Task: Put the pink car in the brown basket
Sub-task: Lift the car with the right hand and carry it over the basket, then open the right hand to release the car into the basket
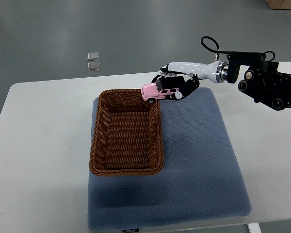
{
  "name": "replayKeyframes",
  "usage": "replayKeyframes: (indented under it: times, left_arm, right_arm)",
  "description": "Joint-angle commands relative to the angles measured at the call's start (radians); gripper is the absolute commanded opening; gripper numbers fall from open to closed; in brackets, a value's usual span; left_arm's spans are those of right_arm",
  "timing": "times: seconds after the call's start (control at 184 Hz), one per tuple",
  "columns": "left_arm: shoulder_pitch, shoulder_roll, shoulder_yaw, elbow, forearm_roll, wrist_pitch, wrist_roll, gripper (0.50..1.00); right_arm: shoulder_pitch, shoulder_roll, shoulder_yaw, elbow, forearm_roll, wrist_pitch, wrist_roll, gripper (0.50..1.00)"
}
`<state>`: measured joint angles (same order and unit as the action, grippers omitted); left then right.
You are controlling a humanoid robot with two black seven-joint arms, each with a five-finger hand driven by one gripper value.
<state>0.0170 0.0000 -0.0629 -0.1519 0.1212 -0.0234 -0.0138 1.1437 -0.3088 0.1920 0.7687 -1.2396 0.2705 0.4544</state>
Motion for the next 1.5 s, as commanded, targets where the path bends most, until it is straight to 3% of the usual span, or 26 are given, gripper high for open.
replayKeyframes:
  times: [0.0, 0.125, 0.288, 0.408, 0.788, 0.918, 1.098, 1.38, 1.495]
  left_arm:
    - [0.000, 0.000, 0.000, 0.000, 0.000, -0.001, 0.000, 1.000]
    - [0.000, 0.000, 0.000, 0.000, 0.000, -0.001, 0.000, 1.000]
    - [0.000, 0.000, 0.000, 0.000, 0.000, 0.000, 0.000, 1.000]
    - [0.000, 0.000, 0.000, 0.000, 0.000, -0.001, 0.000, 1.000]
    - [0.000, 0.000, 0.000, 0.000, 0.000, 0.000, 0.000, 1.000]
    - [0.000, 0.000, 0.000, 0.000, 0.000, 0.000, 0.000, 1.000]
    - [0.000, 0.000, 0.000, 0.000, 0.000, 0.000, 0.000, 1.000]
    - [0.000, 0.000, 0.000, 0.000, 0.000, 0.000, 0.000, 1.000]
    - [0.000, 0.000, 0.000, 0.000, 0.000, 0.000, 0.000, 1.000]
  right_arm:
    - [0.011, 0.062, -0.006, -0.002, -0.011, 0.006, -0.005, 0.500]
    - [0.027, 0.143, -0.020, -0.011, -0.017, 0.007, -0.013, 0.500]
    - [0.021, 0.231, -0.020, -0.019, -0.021, 0.006, -0.077, 0.500]
    - [0.015, 0.292, -0.049, -0.092, -0.026, 0.004, -0.112, 0.517]
    - [-0.009, 0.300, -0.057, -0.120, -0.024, 0.004, -0.114, 0.545]
    - [-0.019, 0.298, -0.059, -0.120, -0.024, 0.006, -0.114, 0.607]
    - [-0.021, 0.298, -0.057, -0.120, -0.015, 0.006, -0.114, 0.917]
    - [-0.013, 0.235, -0.017, -0.118, 0.012, 0.013, -0.126, 0.917]
    - [-0.010, 0.175, 0.044, -0.124, 0.149, 0.105, -0.168, 0.915]
